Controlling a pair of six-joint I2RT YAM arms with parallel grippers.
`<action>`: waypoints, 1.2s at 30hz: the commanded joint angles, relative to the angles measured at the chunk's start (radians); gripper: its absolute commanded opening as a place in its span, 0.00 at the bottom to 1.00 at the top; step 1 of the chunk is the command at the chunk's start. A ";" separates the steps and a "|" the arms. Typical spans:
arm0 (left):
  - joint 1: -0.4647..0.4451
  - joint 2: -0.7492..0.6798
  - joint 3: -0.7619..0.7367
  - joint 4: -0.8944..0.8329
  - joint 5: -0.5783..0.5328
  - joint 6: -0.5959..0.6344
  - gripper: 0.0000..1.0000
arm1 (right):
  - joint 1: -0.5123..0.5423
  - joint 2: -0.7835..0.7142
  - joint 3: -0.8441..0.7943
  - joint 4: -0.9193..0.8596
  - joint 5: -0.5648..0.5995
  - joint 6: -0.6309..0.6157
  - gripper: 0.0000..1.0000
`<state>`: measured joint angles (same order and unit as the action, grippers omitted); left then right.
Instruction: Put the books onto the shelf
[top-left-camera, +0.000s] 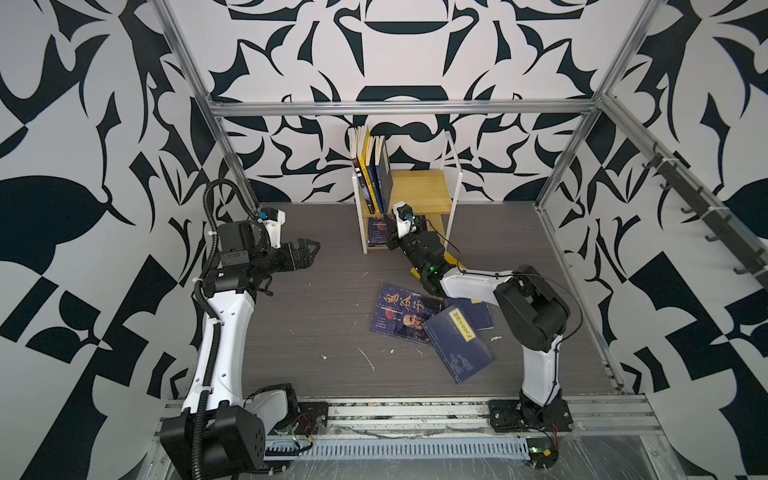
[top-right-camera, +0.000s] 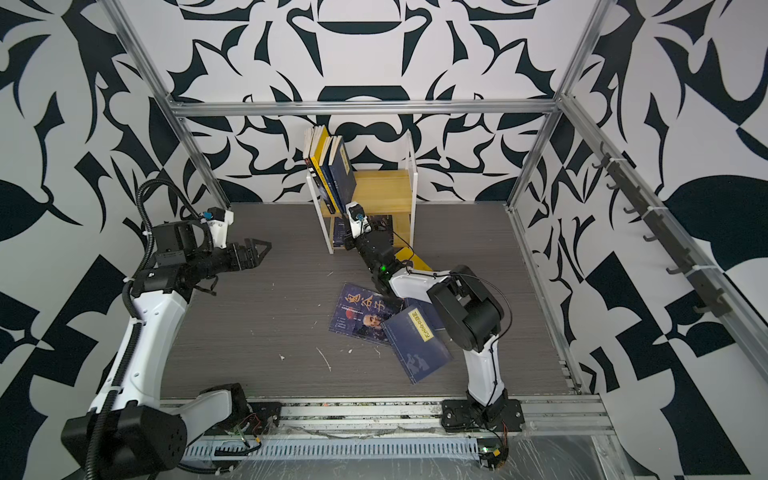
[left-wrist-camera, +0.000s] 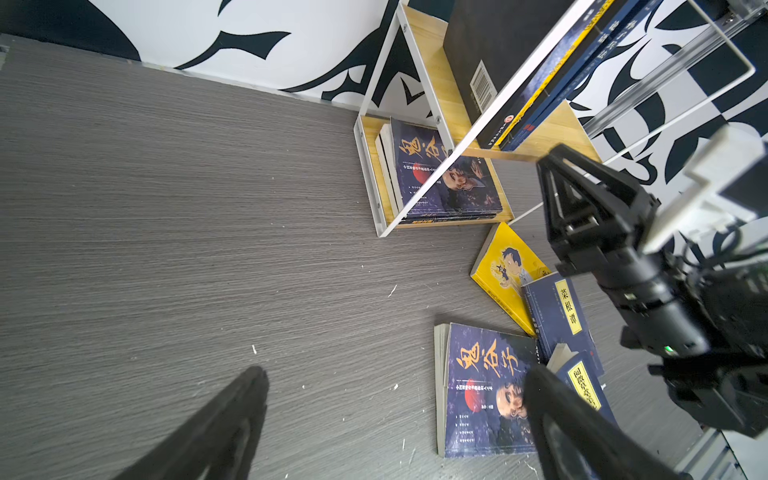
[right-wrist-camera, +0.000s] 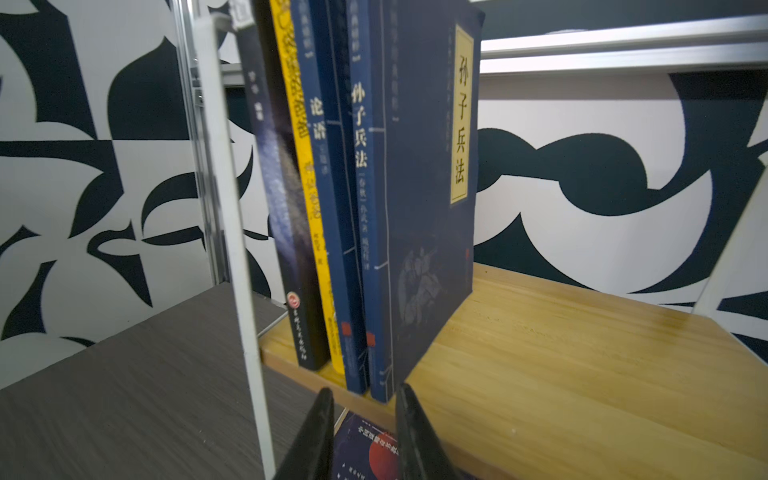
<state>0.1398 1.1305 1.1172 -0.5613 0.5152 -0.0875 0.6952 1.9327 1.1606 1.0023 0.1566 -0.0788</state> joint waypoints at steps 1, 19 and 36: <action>0.008 0.000 -0.023 0.015 0.022 -0.015 1.00 | 0.003 -0.112 -0.051 0.022 -0.031 -0.023 0.26; -0.011 0.016 -0.074 0.053 0.088 -0.025 1.00 | -0.059 -0.295 -0.032 -0.391 0.004 0.033 0.09; -0.298 0.195 -0.128 0.099 0.127 -0.034 1.00 | -0.095 -0.818 -0.323 -1.185 0.001 0.379 0.64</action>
<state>-0.1200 1.2915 1.0115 -0.4740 0.6289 -0.1158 0.6098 1.1694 0.8528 0.0059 0.1734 0.1940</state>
